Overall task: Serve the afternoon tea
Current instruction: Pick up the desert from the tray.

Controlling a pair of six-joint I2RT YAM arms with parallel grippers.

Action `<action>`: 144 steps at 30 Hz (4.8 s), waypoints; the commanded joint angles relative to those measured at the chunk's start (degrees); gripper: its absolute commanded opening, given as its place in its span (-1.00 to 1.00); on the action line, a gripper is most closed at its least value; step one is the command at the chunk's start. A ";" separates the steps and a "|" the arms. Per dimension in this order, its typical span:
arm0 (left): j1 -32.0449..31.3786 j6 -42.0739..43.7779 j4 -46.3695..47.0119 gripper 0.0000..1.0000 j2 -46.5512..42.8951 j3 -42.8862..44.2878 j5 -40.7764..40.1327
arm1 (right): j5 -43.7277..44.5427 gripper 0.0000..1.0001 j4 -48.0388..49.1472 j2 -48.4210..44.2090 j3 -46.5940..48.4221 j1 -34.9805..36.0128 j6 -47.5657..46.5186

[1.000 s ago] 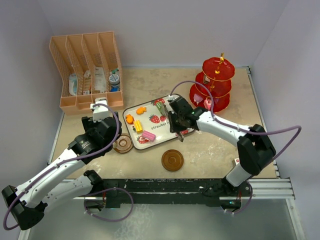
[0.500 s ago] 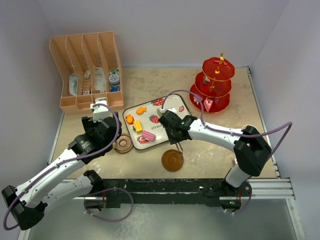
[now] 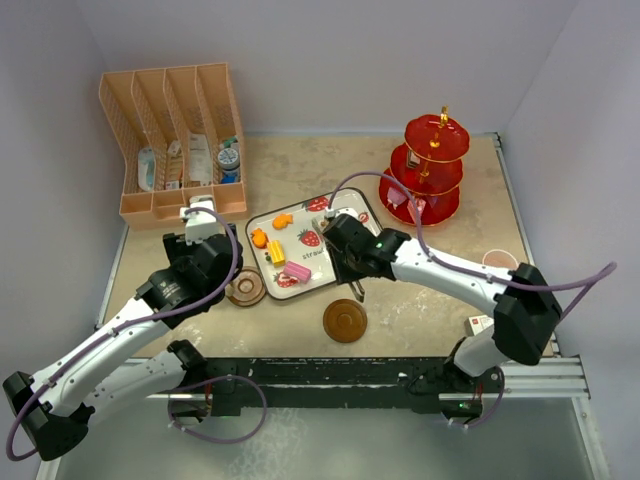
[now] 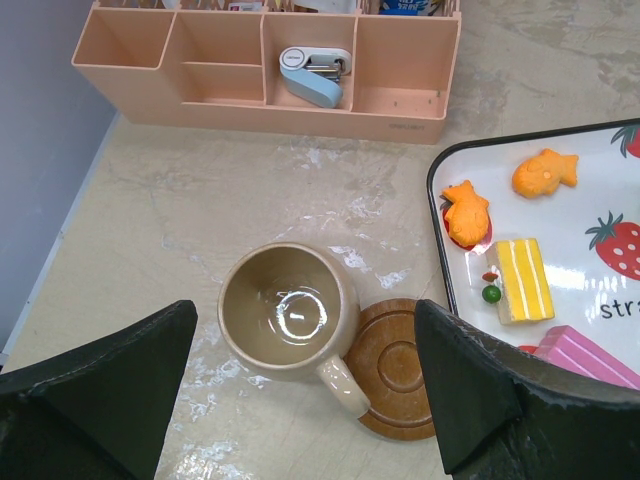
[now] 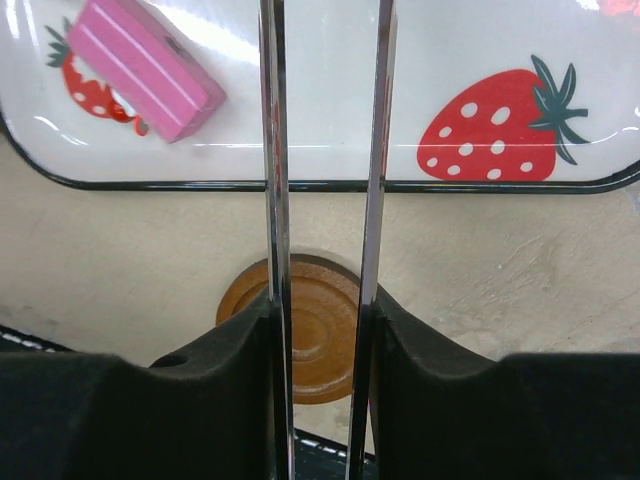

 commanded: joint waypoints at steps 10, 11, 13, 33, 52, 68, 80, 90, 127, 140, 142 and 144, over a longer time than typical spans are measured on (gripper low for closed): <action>0.13 -0.43 0.47 0.74 -0.98 1.45 0.02 | -13.68 -0.18 3.59 -7.46 -1.87 -10.09 -5.43; 0.13 -0.43 0.47 0.74 -0.93 1.49 0.01 | -15.19 -0.17 3.87 -7.55 -2.01 -10.17 -6.74; 0.09 -0.43 0.47 0.74 -0.80 1.49 -0.08 | -16.74 -0.16 4.04 -7.23 -2.00 -10.34 -7.78; 0.11 -0.34 0.47 0.74 -0.40 1.50 -0.12 | -12.57 -0.13 1.18 1.83 3.02 -10.58 -12.06; 0.15 -0.52 0.44 0.74 -0.15 1.51 -0.42 | -9.99 -0.38 -1.76 2.52 4.72 -10.57 -13.09; 0.13 -0.52 0.51 0.74 -0.84 1.41 -0.41 | -11.98 -0.19 0.06 3.16 2.02 -10.44 -14.28; 0.12 -0.38 0.47 0.74 -0.82 1.50 -0.12 | -8.34 -0.17 -1.28 1.79 4.66 -10.28 -14.03; 0.17 -0.52 0.39 0.74 -0.73 1.51 -0.12 | -9.14 -0.15 -0.58 0.56 4.24 -10.35 -14.30; 0.13 -0.16 0.64 0.74 -0.62 1.46 0.19 | -9.62 -0.27 0.62 5.28 2.83 -8.60 -15.21; 0.15 -0.34 0.55 0.74 -0.94 1.49 0.01 | -6.51 -0.55 0.27 -5.20 1.43 -8.61 -5.68; 0.14 -0.28 0.58 0.74 -0.98 1.50 0.10 | -5.34 -0.55 0.33 -8.29 -0.46 -8.67 -2.92; 0.17 -0.26 0.47 0.73 -1.09 1.57 0.03 | -4.01 -0.55 0.04 -11.55 -2.25 -8.83 0.25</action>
